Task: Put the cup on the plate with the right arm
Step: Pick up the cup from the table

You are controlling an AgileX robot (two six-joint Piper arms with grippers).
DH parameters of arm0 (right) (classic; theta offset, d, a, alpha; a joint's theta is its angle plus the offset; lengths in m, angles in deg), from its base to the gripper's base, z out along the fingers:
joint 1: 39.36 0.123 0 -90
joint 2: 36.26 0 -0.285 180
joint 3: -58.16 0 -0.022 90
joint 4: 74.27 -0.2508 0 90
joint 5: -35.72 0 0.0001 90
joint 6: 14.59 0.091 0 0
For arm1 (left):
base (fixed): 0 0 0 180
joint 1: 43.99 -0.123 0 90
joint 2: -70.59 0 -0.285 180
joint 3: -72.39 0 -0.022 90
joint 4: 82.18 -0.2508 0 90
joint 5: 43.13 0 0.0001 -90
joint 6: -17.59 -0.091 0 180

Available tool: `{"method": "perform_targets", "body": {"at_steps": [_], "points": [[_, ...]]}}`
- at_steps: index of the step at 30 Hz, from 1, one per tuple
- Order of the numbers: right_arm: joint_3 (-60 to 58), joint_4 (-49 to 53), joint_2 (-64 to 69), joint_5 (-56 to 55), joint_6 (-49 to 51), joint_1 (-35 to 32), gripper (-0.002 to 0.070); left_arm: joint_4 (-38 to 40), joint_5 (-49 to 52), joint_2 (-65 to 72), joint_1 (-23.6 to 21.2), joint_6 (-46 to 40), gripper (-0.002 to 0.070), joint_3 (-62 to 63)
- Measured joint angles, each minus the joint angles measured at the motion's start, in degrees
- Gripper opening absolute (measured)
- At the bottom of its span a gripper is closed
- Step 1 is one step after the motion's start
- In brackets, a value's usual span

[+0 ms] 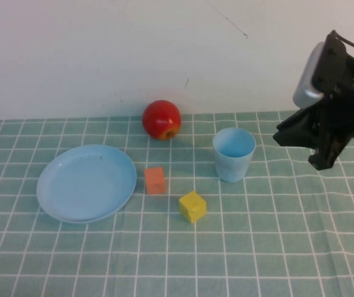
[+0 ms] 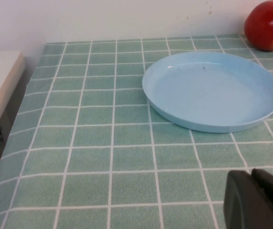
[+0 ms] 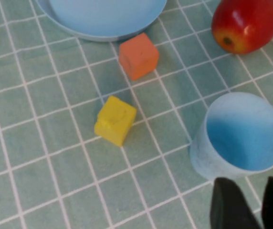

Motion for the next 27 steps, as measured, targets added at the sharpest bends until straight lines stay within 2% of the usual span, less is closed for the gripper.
{"method": "perform_targets", "body": {"at_steps": [4, 5, 7, 9, 19, 27], "points": [[6.1, 0.7, 5.1, 0.2, 1.2, 0.0, 0.0331, 0.0, 0.0, 0.0, 0.0, 0.0, -0.0003, 0.0], [7.7, 0.7, 6.2, 0.3, 1.5, 0.1, 0.0368, 0.0, 0.0, 0.0, 0.0, 0.0, -0.0003, 0.0], [10.8, 0.7, 9.1, 0.4, 2.1, 0.2, 0.0419, 0.0, 0.0, 0.0, 0.0, 0.0, -0.0003, 0.0], [13.2, 0.5, 12.3, 0.4, 2.3, 0.4, 0.0438, 0.0, 0.0, 0.0, 0.0, 0.0, -0.0003, 0.0], [24.7, -1.4, 27.1, 0.6, 2.9, 0.5, 0.0449, 0.0, 0.0, 0.0, 0.0, 0.0, -0.0003, 0.0], [30.6, -2.9, 35.1, 0.5, 2.5, 0.5, 0.0321, 0.0, 0.0, 0.0, 0.0, 0.0, -0.0003, 0.0]]}}
